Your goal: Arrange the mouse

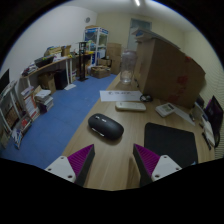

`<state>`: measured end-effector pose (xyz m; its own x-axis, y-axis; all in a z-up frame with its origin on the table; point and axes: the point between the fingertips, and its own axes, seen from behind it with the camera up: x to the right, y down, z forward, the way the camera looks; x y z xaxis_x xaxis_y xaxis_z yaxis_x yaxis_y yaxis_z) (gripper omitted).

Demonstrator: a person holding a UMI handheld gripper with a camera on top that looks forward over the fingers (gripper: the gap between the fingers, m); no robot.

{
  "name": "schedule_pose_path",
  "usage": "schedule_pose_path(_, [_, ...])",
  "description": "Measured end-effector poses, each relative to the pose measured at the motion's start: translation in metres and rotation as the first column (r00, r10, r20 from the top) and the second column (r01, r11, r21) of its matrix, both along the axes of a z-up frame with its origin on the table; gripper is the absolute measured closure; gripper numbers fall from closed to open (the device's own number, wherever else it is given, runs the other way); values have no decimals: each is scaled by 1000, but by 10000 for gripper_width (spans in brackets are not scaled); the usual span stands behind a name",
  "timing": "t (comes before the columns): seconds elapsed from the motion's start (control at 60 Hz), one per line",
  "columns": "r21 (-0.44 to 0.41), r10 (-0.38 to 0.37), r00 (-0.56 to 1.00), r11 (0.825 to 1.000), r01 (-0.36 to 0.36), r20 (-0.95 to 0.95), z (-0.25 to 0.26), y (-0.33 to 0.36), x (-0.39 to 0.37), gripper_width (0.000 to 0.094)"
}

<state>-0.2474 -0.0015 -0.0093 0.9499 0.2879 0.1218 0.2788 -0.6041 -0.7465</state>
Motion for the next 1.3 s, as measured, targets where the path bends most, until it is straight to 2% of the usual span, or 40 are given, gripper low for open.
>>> schedule_pose_path(0.017, [-3, 7, 1000, 1000, -7, -2, -3, 4, 1, 94])
schedule_pose_path(0.05, [14, 29, 999, 999, -29, -35, -2, 14, -5, 133])
schedule_pose_path(0.167, [19, 84, 992, 996, -82, -94, -6, 40, -18, 150])
schedule_pose_path(0.383, [38, 94, 987, 995, -89, -134, -5, 78, -34, 151])
schedule_pose_path(0.5, [59, 49, 990, 997, -41, -135, -5, 92, -34, 218])
schedule_pose_path(0.533, [68, 24, 991, 998, -15, -135, -4, 96, -33, 340])
schedule_pose_path(0.583, [63, -17, 990, 998, 26, -140, -5, 99, -31, 396])
schedule_pose_path(0.767, [6, -103, 988, 994, 105, -116, -7, 93, -28, 504])
schedule_pose_path(0.867, [-11, -107, 986, 994, 107, -128, -6, 89, -31, 584])
schedule_pose_path(0.95, [-49, -77, 978, 996, 69, -193, 6, 70, -43, 590])
schedule_pose_path(1.033, [47, -47, 981, 997, 57, -188, 58, 58, -33, 590])
schedule_pose_path(1.117, [155, -36, 973, 985, 73, -227, 125, 61, -4, 589])
schedule_pose_path(1.217, [260, -103, 973, 953, 156, -208, 175, 67, 70, 589])
schedule_pose_path(1.25, [275, -133, 974, 944, 180, -181, 177, 65, 97, 590])
schedule_pose_path(1.3, [262, -173, 973, 942, 209, -154, 164, 64, 133, 591])
